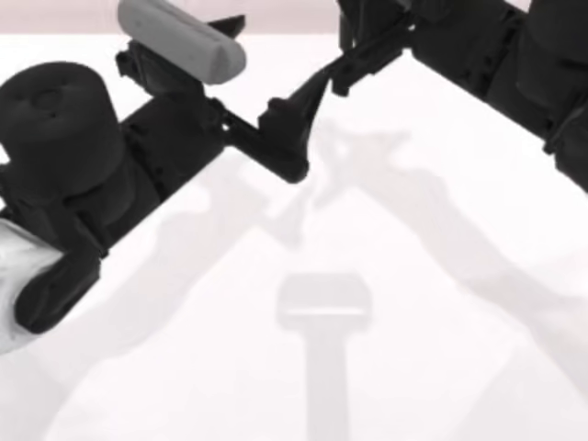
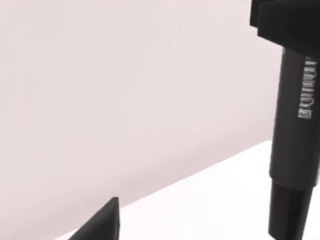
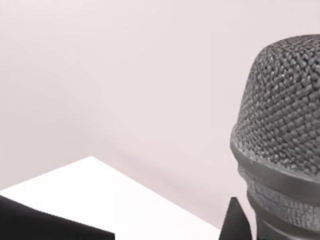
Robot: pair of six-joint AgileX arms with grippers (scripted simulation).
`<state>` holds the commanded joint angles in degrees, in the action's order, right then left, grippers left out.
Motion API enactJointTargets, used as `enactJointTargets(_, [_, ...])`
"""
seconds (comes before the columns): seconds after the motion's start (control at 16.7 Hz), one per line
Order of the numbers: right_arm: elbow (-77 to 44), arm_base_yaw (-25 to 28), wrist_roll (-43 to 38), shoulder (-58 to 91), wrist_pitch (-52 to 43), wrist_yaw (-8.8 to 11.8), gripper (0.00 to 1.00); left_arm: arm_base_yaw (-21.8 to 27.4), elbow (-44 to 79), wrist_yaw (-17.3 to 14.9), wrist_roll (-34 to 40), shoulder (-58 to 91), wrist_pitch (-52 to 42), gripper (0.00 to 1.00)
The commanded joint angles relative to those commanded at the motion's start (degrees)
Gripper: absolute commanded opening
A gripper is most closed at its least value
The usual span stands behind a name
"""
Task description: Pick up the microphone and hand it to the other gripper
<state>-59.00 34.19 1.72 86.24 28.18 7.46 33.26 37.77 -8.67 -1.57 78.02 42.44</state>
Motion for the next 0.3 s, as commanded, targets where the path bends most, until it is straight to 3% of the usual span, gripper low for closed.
enactJointTargets(0.18, [2.12,-2.38,0.08,-2.34,-0.01,2.78,0.00,-1.19,-5.01,-0.80,0.07,-6.27,-1.09,1.00])
enactJointTargets(0.3, [2.72,-3.08,0.16,-2.94,-0.05,3.47,0.00,-1.48,-6.33,-1.06,0.07,-7.67,-1.30,1.00])
